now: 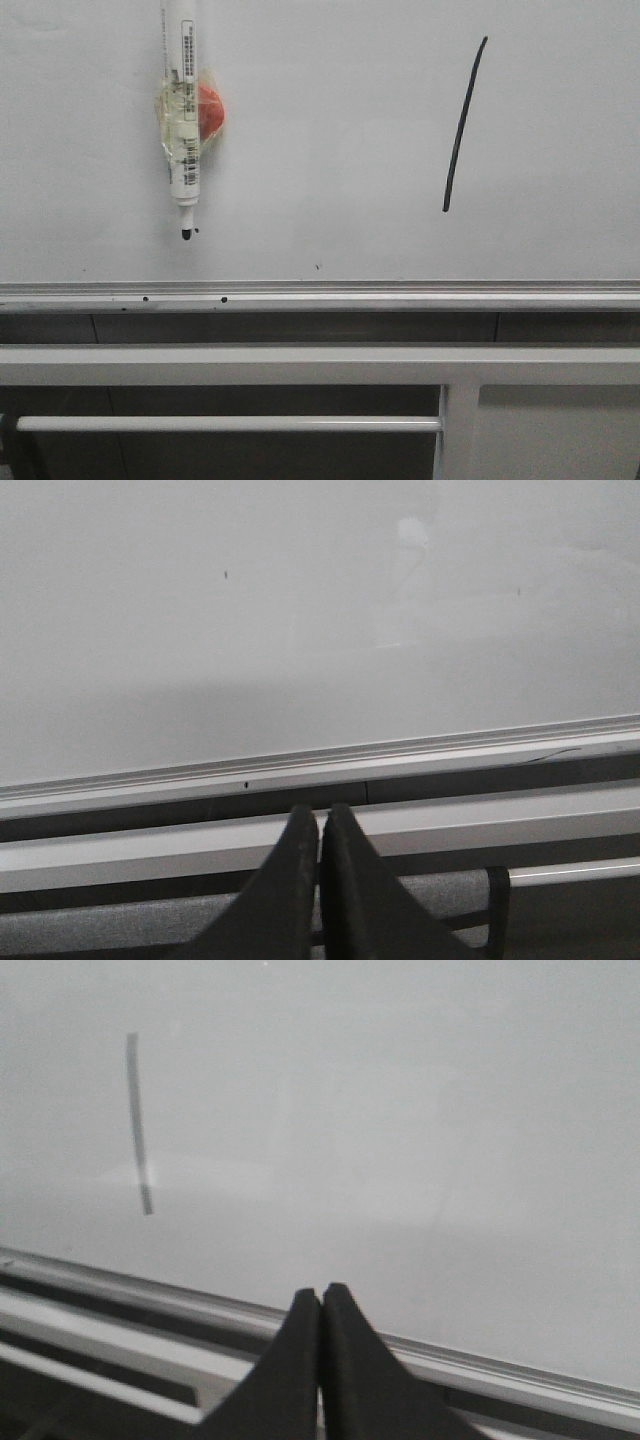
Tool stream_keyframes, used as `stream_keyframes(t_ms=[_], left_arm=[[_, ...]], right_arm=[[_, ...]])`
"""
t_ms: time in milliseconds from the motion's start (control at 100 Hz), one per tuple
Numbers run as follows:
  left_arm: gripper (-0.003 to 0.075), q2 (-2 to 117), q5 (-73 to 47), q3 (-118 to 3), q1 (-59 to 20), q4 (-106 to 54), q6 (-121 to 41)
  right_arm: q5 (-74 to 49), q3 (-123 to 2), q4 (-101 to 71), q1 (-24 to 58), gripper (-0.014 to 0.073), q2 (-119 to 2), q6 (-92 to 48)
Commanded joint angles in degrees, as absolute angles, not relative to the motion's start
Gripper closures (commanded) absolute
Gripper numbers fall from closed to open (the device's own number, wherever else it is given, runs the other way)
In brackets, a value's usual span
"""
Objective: Write number 1 on whiteboard
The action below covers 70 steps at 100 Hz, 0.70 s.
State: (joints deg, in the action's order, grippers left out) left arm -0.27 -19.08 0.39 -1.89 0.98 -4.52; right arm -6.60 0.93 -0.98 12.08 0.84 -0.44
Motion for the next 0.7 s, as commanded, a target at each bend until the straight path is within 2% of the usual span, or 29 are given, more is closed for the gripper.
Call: stream_keyframes(t_ms=[0,320,530,690], left_arm=[[0.0741,-1.6,-15.8,0.6,-1.8,1.1,-4.3],[0.0741,-1.6,-15.8,0.6,-1.8,1.1,-4.3],[0.0741,-1.6,-15.8,0.6,-1.8,1.1,-4.3],[0.0741,-1.6,-15.8,0.6,-1.8,1.1,-4.3]], right_arm=[[-1.5,2.3,-1.5,6.5,0.0657,0.3,-1.0],[-5.8,2.3,-1.8,-7.3,0.0657,1.4,-1.0],[-16.2,2.3,-1.9,-9.1,0.0657,1.4,-1.0],[-18.3,2.3,-1.9,-9.1,0.0657,1.4,-0.8]])
